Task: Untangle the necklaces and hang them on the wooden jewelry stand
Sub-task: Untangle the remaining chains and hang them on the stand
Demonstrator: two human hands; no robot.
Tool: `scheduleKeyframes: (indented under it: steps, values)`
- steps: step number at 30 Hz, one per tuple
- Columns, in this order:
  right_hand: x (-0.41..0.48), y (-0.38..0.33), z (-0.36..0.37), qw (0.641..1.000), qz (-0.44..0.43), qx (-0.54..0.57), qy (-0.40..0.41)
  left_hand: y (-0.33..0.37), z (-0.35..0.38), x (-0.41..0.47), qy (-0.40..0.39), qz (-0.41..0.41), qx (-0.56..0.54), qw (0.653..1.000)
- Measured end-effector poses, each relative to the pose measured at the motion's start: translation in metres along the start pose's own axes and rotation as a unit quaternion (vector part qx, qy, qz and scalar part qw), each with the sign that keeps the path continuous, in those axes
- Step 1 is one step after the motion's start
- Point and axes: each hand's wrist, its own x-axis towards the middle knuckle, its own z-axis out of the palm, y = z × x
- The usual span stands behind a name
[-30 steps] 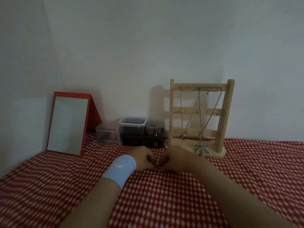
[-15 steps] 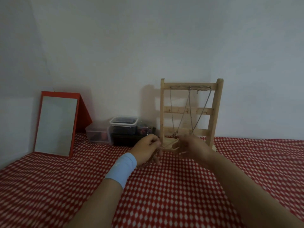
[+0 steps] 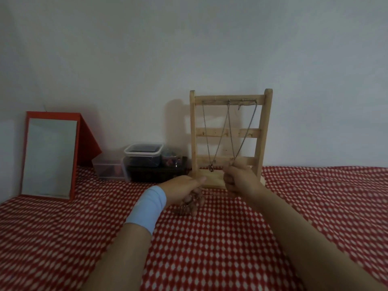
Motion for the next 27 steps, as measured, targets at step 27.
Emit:
scheduleKeyframes:
  steps: [27]
  values:
    - [0.01,-0.008,0.022,0.775,-0.033,-0.593,-0.217,-0.015,0.001,0.009,0.039,0.054,0.296,0.953]
